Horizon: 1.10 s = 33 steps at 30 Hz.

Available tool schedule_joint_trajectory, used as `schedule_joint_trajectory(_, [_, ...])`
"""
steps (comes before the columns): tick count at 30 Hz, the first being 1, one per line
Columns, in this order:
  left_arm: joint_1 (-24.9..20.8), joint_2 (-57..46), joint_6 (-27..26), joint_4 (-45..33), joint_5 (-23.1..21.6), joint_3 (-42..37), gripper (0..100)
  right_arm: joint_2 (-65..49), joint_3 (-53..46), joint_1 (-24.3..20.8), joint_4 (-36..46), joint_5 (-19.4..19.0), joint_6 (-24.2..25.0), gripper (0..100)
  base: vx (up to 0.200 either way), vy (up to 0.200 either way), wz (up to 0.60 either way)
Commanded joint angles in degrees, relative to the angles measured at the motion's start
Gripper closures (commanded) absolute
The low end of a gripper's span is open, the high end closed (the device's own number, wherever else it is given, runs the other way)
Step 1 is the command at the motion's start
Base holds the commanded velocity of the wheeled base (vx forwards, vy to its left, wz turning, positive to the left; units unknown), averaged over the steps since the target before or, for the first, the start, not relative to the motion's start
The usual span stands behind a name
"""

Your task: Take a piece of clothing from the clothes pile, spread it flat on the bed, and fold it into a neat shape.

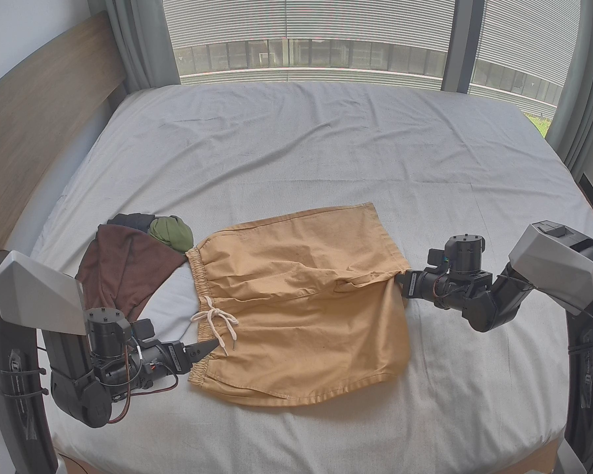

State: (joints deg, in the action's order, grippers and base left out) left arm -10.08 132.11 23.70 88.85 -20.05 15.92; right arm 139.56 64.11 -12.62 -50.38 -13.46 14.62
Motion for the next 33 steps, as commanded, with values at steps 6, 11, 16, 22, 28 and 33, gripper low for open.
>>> schedule_joint_trajectory(6, [0.0,0.2,0.0,0.0,0.0,0.0,0,-1.6,-1.3,0.3,-0.7,2.1,0.0,0,0.000,0.000,0.00])
schedule_joint_trajectory(11, [0.0,1.0,0.0,0.0,0.0,0.0,0,-6.1,-6.0,0.5,-0.8,3.2,0.0,0,0.000,0.000,0.00])
schedule_joint_trajectory(16, [0.0,1.0,0.0,0.0,0.0,0.0,0,-8.3,-11.2,1.6,-3.1,5.4,0.0,0,0.000,0.000,0.00])
schedule_joint_trajectory(22, [-0.1,1.3,0.0,0.0,0.0,-0.4,0,-8.8,-19.4,2.4,-8.9,5.6,-0.1,0,0.000,0.000,0.00])
schedule_joint_trajectory(28, [-0.8,2.1,0.0,0.0,0.0,-0.5,0,-7.7,-26.5,1.7,-16.0,3.8,0.1,0,0.000,0.000,0.00])
schedule_joint_trajectory(33, [-0.7,2.2,0.0,0.0,0.0,-0.5,0,-4.1,-30.5,1.5,-20.9,0.3,1.8,0,0.000,0.000,0.00])
